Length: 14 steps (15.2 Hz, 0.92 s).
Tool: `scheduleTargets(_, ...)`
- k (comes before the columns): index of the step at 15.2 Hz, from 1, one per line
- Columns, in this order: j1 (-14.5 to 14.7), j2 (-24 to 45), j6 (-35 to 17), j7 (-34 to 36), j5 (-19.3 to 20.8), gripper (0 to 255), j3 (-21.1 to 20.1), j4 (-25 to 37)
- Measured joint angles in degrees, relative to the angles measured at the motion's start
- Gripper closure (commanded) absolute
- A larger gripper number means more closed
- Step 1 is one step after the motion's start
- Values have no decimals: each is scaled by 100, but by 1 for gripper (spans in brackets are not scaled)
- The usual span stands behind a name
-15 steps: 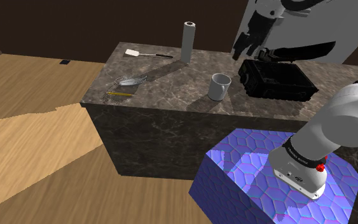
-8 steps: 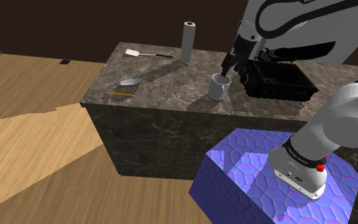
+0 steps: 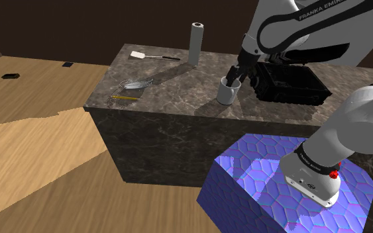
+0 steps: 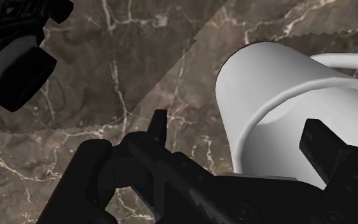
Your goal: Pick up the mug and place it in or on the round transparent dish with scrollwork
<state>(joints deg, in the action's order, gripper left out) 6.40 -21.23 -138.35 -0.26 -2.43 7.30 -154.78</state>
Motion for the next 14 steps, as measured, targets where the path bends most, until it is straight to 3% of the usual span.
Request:
scheduleTargets(6, 8, 56, -76, -7, -11, 0, 2, -15)
scheduleTargets(7, 8, 56, -76, -7, -11, 255, 2, -15)
scheduleTargets(14, 8, 57, -75, -7, -11, 255, 3, -15)
